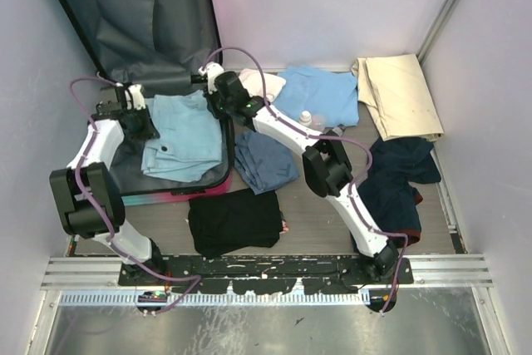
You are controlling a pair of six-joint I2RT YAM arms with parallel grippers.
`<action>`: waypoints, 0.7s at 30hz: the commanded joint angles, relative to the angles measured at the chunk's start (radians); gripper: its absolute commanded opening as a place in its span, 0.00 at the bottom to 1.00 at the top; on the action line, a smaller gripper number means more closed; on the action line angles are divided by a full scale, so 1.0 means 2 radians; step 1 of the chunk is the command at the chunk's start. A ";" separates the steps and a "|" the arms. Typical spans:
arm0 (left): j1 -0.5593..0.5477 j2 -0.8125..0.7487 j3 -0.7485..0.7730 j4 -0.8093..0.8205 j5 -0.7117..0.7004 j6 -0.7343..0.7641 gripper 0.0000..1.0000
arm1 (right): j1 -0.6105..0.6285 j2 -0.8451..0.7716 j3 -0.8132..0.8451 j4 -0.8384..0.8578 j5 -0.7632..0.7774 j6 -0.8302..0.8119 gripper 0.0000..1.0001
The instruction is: Pack the luggage
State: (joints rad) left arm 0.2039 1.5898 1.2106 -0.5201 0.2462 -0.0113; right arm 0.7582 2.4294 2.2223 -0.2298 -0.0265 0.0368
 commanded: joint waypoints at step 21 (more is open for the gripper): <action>0.005 0.062 0.098 -0.028 0.013 0.029 0.70 | -0.038 -0.301 -0.210 -0.026 -0.103 -0.052 0.85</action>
State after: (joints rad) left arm 0.2115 1.7679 1.3411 -0.5282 0.2386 -0.0036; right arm 0.7151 2.0167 1.9209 -0.2504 -0.1036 -0.0204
